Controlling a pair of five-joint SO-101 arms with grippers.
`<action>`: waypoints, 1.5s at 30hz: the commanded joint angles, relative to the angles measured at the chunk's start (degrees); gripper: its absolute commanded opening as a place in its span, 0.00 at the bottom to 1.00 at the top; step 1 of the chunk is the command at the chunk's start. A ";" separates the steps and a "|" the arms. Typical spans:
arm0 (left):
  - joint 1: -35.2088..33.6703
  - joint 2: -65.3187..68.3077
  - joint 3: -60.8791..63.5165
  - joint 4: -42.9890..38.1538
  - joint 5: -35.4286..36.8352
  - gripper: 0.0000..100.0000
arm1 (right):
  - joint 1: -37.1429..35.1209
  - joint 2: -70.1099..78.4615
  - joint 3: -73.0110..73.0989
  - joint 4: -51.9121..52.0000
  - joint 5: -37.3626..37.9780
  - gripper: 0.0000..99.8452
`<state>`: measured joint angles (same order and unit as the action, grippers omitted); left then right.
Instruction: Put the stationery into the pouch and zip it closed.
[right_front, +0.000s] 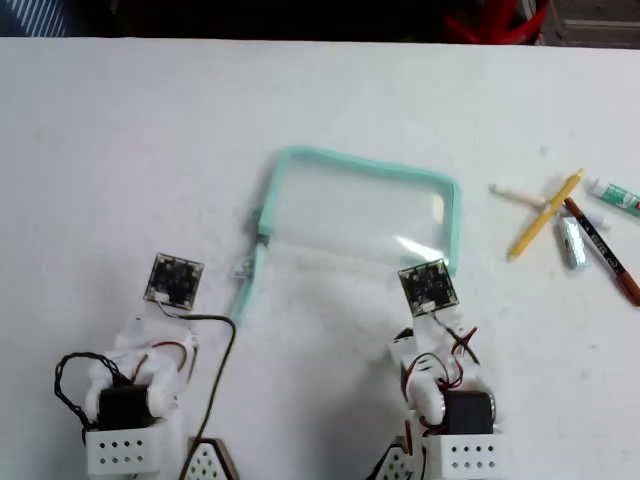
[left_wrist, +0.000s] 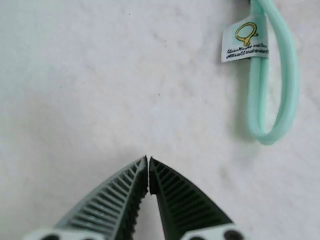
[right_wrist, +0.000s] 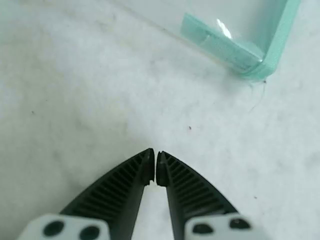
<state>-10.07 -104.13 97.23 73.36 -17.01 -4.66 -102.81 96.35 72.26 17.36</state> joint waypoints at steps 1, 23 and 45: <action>-0.13 -0.48 -0.26 0.44 -0.53 0.03 | -0.22 -0.40 0.44 0.31 0.18 0.02; 2.07 -0.48 -0.26 0.44 -0.53 0.03 | -0.57 -0.40 0.44 0.31 0.18 0.02; 2.07 -0.48 -0.26 0.44 -0.53 0.03 | -0.57 -0.40 0.44 0.31 0.09 0.02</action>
<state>-8.92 -104.22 97.23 73.36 -17.01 -4.66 -102.81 96.35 72.26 17.36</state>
